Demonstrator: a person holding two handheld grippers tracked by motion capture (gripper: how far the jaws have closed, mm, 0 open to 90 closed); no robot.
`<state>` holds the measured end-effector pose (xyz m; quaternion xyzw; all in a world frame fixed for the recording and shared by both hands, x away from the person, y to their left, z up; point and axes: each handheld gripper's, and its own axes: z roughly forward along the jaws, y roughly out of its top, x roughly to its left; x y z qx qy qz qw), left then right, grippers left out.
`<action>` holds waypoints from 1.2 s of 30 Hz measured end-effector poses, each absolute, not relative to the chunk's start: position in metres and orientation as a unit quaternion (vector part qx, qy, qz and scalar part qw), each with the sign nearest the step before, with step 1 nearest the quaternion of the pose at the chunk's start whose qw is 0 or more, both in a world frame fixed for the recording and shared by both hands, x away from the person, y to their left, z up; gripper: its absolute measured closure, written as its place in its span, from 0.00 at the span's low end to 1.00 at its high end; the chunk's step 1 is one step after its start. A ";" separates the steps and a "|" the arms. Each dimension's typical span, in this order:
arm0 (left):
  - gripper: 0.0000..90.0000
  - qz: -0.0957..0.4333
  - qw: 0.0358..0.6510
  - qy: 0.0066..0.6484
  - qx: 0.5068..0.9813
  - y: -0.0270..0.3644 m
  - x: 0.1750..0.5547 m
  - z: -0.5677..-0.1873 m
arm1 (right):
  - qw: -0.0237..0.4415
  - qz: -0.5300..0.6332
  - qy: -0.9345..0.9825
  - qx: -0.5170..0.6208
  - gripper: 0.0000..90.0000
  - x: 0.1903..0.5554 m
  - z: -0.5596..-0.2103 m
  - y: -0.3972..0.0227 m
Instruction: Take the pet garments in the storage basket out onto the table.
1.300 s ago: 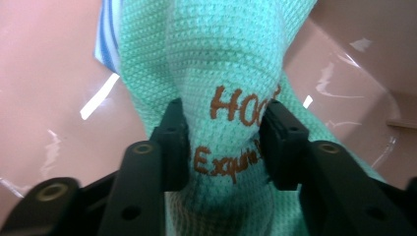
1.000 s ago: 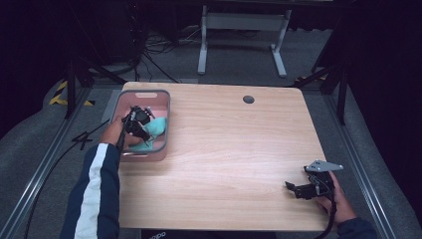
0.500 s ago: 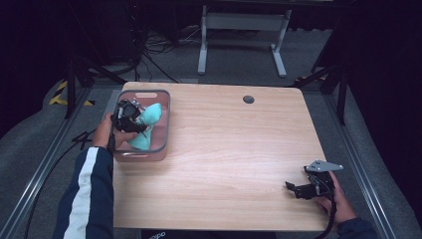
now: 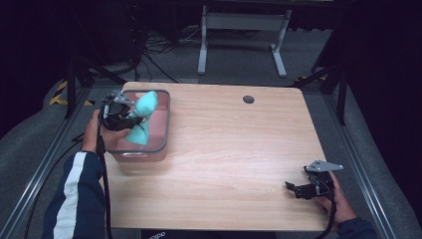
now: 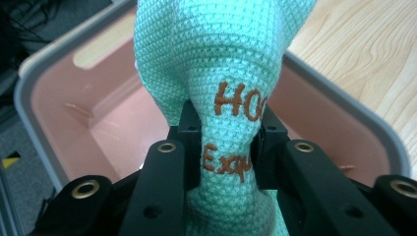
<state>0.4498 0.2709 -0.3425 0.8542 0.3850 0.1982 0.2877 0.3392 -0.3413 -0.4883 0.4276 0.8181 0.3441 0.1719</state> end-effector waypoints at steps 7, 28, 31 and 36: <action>0.80 0.208 0.308 0.374 0.850 0.265 0.442 -0.333 | 0.172 0.344 0.818 0.428 0.00 0.339 -0.488 -0.341; 0.80 0.211 0.342 0.304 0.864 0.218 0.428 -0.308 | 0.172 0.344 0.818 0.428 0.00 0.339 -0.488 -0.341; 0.80 0.208 0.344 0.299 0.865 0.211 0.428 -0.308 | 0.172 0.344 0.818 0.428 0.00 0.339 -0.488 -0.341; 0.80 0.206 0.351 0.289 0.866 0.200 0.427 -0.307 | 0.172 0.344 0.818 0.428 0.00 0.339 -0.488 -0.341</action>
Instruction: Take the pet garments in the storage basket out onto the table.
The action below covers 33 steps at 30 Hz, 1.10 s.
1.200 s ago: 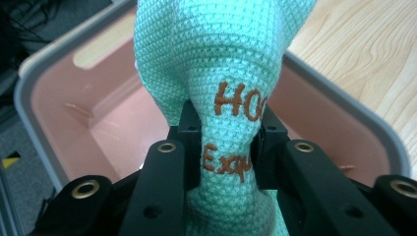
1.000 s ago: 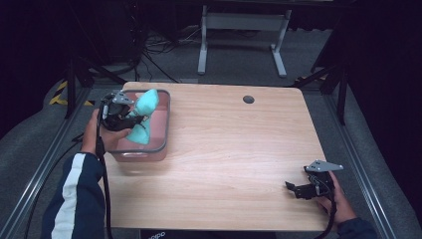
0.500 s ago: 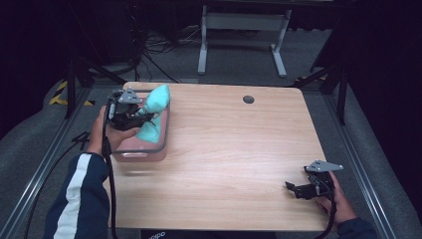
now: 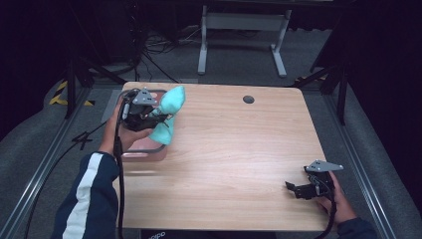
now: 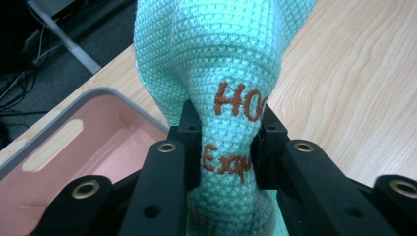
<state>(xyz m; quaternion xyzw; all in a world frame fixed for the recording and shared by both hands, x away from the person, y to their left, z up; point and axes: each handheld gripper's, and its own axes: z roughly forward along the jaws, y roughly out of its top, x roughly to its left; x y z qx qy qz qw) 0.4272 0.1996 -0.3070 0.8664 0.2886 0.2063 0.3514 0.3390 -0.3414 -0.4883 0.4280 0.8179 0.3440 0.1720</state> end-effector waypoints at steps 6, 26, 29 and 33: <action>0.80 0.196 0.350 0.266 0.876 0.183 0.428 -0.307 | 0.172 0.344 0.818 0.428 0.00 0.339 -0.488 -0.341; 0.80 0.161 0.324 0.201 0.910 0.110 0.431 -0.325 | 0.172 0.344 0.818 0.428 0.00 0.339 -0.488 -0.341; 0.80 0.153 0.315 0.188 0.918 0.098 0.432 -0.330 | 0.172 0.344 0.818 0.428 0.00 0.339 -0.488 -0.341; 0.80 0.139 0.309 0.180 0.924 0.082 0.434 -0.340 | 0.172 0.344 0.818 0.428 0.00 0.339 -0.488 -0.341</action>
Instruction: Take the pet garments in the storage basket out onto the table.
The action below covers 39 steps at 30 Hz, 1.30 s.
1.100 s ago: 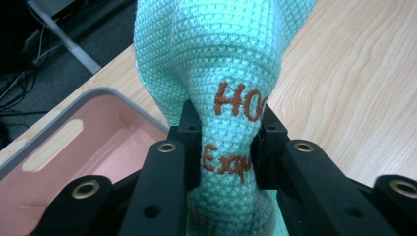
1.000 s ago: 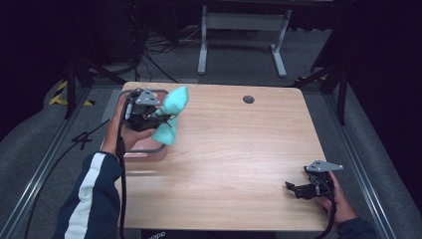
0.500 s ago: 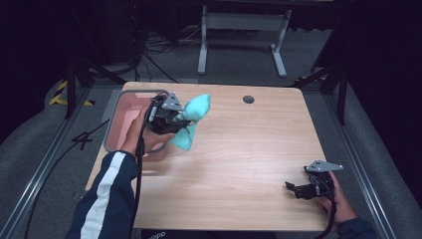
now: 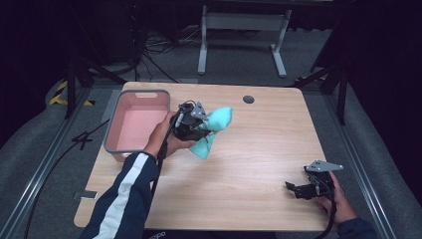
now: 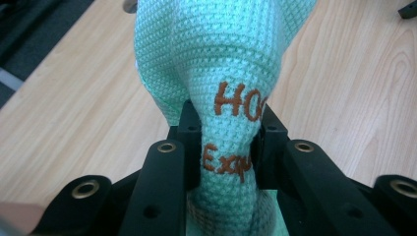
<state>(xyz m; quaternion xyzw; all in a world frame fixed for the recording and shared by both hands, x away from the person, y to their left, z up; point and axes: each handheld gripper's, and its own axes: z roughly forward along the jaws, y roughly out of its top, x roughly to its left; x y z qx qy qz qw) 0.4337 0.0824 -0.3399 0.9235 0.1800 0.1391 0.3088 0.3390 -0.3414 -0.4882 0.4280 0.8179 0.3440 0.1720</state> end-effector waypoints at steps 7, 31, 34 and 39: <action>0.80 0.120 0.287 0.170 0.935 0.059 0.435 -0.364 | 0.172 0.344 0.818 0.428 0.00 0.339 -0.488 -0.341; 0.78 0.080 0.237 0.161 0.955 0.019 0.438 -0.426 | 0.172 0.344 0.818 0.428 0.00 0.339 -0.488 -0.341; 0.78 0.078 0.235 0.163 0.955 0.017 0.438 -0.432 | 0.172 0.344 0.818 0.428 0.00 0.339 -0.488 -0.341; 0.77 0.075 0.225 0.160 0.958 0.014 0.437 -0.445 | 0.172 0.344 0.818 0.428 0.00 0.339 -0.488 -0.341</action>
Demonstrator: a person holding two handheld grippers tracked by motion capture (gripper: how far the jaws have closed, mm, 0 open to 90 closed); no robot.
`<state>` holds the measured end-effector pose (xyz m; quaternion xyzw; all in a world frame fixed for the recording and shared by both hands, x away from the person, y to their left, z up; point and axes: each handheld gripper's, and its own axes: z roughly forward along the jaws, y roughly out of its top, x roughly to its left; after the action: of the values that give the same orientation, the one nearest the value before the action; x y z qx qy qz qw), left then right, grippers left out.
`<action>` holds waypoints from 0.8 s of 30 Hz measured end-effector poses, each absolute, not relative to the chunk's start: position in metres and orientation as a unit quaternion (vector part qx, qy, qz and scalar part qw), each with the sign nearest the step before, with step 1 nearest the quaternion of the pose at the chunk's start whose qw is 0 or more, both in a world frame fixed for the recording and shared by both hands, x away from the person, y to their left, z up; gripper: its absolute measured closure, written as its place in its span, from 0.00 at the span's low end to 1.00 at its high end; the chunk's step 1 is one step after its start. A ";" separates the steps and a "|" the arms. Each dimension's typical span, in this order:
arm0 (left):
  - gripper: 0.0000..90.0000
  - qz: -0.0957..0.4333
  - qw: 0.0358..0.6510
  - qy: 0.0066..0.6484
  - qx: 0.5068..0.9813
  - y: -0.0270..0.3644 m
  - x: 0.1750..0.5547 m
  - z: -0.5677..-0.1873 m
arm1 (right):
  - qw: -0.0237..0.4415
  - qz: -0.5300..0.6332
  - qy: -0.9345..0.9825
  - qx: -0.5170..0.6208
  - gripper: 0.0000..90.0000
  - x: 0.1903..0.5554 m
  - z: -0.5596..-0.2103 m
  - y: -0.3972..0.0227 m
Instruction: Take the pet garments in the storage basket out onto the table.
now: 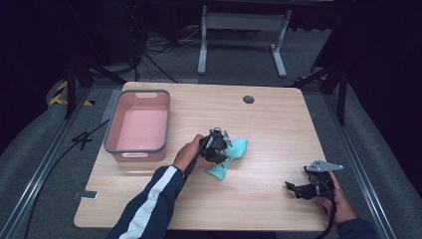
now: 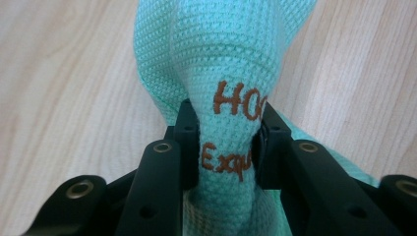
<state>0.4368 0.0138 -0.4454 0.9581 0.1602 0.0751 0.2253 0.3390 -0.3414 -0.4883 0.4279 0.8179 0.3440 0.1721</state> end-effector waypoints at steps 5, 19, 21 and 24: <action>0.75 0.071 0.233 0.165 0.956 0.013 0.436 -0.450 | 0.172 0.344 0.818 0.428 0.00 0.339 -0.488 -0.341; 0.26 0.080 0.272 0.181 0.942 0.025 0.427 -0.430 | 0.173 0.343 0.816 0.432 0.00 0.339 -0.488 -0.340; 0.24 0.087 0.280 0.171 0.941 0.029 0.424 -0.424 | 0.175 0.342 0.816 0.432 0.00 0.339 -0.488 -0.340; 0.22 0.095 0.283 0.159 0.941 0.036 0.418 -0.418 | 0.176 0.342 0.816 0.433 0.00 0.339 -0.488 -0.340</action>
<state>0.4184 0.0360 -0.4178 0.9410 0.1592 0.0948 0.2832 0.3385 -0.3401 -0.4883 0.4327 0.8156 0.3417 0.1757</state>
